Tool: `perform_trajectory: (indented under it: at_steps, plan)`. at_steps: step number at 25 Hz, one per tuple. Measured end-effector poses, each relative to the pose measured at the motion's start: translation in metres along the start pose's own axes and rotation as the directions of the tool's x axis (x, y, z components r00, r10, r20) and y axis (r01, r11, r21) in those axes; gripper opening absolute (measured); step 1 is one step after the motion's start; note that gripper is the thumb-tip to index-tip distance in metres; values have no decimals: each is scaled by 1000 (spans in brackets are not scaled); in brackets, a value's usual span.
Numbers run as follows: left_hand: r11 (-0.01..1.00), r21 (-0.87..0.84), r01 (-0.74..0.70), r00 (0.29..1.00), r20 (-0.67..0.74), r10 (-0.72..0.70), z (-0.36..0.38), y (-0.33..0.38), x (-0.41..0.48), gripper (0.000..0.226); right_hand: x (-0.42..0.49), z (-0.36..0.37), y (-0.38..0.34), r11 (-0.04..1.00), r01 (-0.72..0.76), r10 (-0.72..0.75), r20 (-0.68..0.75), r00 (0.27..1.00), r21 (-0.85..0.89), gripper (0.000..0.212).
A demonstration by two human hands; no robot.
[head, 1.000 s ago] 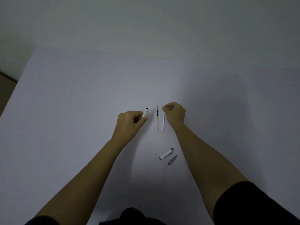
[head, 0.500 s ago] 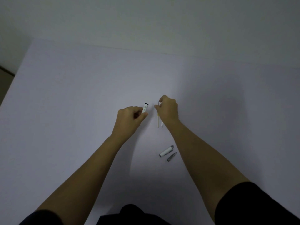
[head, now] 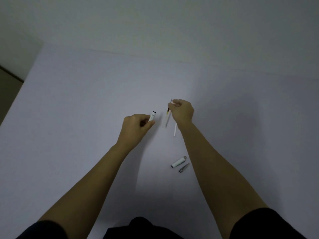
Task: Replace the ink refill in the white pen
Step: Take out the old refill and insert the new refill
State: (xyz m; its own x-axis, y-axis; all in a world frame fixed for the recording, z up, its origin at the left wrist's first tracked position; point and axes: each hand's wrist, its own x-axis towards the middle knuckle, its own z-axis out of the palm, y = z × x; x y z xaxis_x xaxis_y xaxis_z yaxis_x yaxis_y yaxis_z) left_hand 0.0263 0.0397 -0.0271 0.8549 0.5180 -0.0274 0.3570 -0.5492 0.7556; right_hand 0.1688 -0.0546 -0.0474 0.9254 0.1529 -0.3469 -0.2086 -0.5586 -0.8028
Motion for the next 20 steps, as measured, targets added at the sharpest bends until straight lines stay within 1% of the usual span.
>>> perform_trajectory:
  at_steps: [1,3,4,6,9,12,15,17,20]
  plan:
    - [1000,6,-8,1000,13,8,-1,2,-1,19,-1,-8,-6,989,-21,23,-11,1000,148,25]
    - [999,29,-25,998,52,24,-3,9,-5,20,-7,-27,-15,908,-41,52,-16,999,416,20]
    - [998,40,-38,997,68,35,-3,14,-9,21,-12,-36,-18,859,-37,52,-16,999,510,19]
    - [997,51,-58,996,77,54,-4,23,-13,22,-23,-50,-25,790,-11,24,-12,1000,613,17]
    - [993,49,-104,994,48,102,-7,42,-24,23,-45,-67,-32,750,43,-51,-7,999,661,14]
    - [988,49,-146,989,17,146,-13,57,-36,24,-66,-79,-35,748,78,-94,-11,995,659,13]
    - [985,58,-162,987,5,162,-18,67,-45,24,-83,-87,-35,750,92,-103,-21,994,655,12]
    - [980,78,-183,983,-1,184,-22,74,-51,24,-95,-92,-36,756,68,-108,21,994,651,10]
    - [967,123,-222,974,-8,224,-29,83,-56,25,-115,-93,-35,795,26,-120,115,986,606,8]
